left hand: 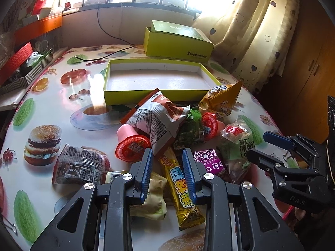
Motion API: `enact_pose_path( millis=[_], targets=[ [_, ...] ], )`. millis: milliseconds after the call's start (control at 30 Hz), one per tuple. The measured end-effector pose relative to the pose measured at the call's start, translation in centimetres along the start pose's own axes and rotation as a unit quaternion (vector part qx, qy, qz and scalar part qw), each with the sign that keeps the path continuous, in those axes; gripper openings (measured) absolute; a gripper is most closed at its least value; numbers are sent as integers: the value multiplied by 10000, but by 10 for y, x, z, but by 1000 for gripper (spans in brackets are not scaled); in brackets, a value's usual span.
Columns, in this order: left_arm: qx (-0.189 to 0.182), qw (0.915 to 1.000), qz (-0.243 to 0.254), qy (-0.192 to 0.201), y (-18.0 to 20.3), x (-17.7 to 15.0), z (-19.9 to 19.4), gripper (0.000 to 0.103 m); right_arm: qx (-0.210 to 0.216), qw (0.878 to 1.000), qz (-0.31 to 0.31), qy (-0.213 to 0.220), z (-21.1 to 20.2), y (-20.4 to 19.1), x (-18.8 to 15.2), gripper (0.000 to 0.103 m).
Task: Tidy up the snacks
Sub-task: 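Move both grippers over the snack heap toward the packets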
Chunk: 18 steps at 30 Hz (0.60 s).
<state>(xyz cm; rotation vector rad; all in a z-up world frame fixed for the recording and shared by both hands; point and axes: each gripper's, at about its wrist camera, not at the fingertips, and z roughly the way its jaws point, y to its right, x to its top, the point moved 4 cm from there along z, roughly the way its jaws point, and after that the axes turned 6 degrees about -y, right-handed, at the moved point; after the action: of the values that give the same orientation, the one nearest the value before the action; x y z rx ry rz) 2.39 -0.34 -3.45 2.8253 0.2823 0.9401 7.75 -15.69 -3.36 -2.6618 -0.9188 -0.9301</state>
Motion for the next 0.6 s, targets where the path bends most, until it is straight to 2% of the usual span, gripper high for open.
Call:
enact_pose_path(
  millis=[600],
  targets=[
    [-205, 9998, 6, 8, 2, -2, 0, 30, 88, 9999, 82, -1, -2, 1, -1, 60]
  ],
)
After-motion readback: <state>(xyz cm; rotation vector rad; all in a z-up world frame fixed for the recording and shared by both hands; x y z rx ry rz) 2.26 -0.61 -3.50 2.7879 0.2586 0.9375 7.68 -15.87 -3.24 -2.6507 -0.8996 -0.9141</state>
